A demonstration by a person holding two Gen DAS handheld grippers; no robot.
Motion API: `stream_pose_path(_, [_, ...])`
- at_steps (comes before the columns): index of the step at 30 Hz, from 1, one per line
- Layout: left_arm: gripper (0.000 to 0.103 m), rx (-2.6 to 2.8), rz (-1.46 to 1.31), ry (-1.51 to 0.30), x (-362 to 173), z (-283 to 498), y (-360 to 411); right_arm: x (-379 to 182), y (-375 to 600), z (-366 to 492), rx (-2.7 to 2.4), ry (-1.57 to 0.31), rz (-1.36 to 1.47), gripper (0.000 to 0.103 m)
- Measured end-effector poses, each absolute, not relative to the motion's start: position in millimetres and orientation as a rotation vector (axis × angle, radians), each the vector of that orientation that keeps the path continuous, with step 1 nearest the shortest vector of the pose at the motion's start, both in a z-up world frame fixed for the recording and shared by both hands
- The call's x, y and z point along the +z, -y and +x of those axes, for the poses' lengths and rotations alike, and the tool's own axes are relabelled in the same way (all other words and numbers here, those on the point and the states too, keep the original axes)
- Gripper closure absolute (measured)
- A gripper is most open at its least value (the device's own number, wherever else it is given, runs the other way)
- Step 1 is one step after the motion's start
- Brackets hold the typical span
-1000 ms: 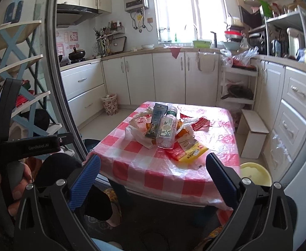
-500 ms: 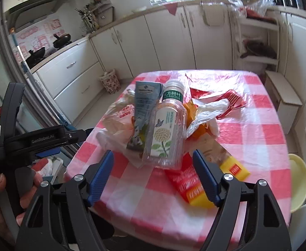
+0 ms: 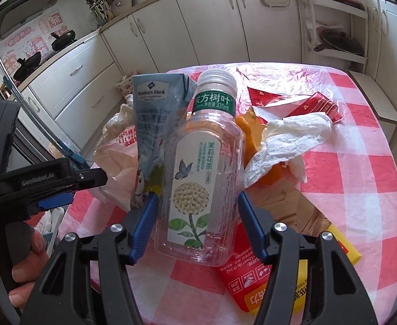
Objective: Collect trash
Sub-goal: 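Grasp the clear green-capped bottle with the right tool while the left tool pinches white plastic, then carry the bottle to the yellow bin and open the right tool while left carries plastic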
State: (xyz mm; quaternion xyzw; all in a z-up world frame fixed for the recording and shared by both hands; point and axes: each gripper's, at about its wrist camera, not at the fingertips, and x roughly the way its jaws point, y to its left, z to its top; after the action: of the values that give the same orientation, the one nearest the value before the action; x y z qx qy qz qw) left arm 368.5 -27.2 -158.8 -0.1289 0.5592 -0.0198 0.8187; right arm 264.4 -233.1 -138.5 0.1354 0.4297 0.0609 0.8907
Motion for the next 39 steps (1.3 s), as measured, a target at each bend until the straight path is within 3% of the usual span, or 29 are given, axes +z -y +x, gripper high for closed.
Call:
stream_pose_path(3, [0.032, -0.053, -0.271, -1.208, -164, 370, 30, -138, 241, 260, 0.145, -0.895, 0.306, 0.044])
stream_pose_path(5, [0.06, -0.057, -0.277, -1.242, -173, 370, 28, -138, 249, 260, 0.151, -0.887, 0.326, 0.045])
stream_pose_path(8, [0.089, -0.063, -0.279, -1.255, -176, 369, 25, -135, 266, 253, 0.175, -0.875, 0.41, 0.045])
stream_pose_path(13, [0.1, -0.092, -0.252, -1.184, -158, 358, 14, -127, 278, 241, 0.176, -0.856, 0.442, 0.045])
stream_pose_path(24, [0.097, -0.115, -0.276, -1.235, -170, 350, -4, -136, 257, 248, 0.094, -0.891, 0.202, 0.04])
stream_pose_path(29, [0.049, -0.057, -0.308, -1.173, -162, 347, -22, -135, 256, 246, 0.078, -0.89, 0.169, 0.04])
stream_pose_path(35, [0.035, 0.017, -0.153, -1.128, -165, 357, -8, -137, 259, 245, 0.088, -0.894, 0.161, 0.04])
stream_pose_path(39, [0.035, 0.039, -0.001, -1.13, -180, 370, 20, -137, 271, 242, 0.142, -0.899, 0.272, 0.041])
